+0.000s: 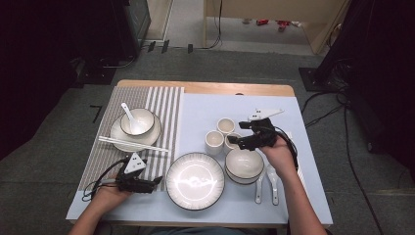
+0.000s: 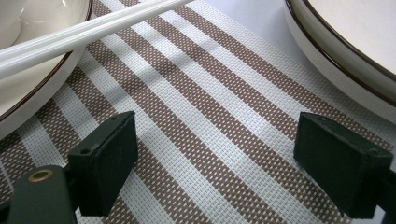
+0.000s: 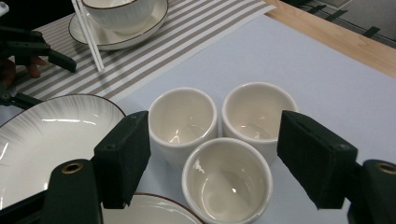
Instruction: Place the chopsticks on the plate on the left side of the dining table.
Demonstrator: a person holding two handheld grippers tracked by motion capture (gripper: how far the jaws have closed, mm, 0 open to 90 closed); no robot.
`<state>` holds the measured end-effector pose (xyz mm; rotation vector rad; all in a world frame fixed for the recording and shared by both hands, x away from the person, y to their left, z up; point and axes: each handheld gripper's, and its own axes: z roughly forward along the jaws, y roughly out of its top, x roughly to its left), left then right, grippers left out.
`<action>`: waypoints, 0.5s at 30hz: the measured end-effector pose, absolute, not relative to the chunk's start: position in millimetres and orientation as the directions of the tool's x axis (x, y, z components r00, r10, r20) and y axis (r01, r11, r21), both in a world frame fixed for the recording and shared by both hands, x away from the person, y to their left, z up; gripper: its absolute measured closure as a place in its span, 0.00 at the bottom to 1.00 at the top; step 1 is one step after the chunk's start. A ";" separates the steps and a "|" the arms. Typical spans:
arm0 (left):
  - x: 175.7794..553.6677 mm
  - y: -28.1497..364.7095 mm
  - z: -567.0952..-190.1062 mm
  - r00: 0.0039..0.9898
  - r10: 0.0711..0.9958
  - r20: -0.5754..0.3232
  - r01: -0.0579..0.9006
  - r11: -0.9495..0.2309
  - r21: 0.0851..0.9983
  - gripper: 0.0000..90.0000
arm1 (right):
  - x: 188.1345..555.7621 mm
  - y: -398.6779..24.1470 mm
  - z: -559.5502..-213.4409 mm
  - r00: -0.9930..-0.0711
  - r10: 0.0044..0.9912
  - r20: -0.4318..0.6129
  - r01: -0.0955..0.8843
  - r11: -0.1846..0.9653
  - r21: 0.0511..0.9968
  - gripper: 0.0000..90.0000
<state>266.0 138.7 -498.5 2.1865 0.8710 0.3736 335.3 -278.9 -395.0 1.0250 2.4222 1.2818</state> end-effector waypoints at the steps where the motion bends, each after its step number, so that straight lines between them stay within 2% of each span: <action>1: 266.0 138.7 -498.5 0.727 0.687 -0.003 0.471 -0.495 0.730 0.16 | 335.1 -280.0 -395.0 -0.733 0.668 0.126 0.478 0.375 0.794 0.29; 15: 265.9 138.6 -498.5 0.726 0.687 -0.005 0.473 -0.494 0.730 0.16 | 331.2 -297.8 -397.9 -0.705 0.696 0.134 0.493 0.345 0.799 0.29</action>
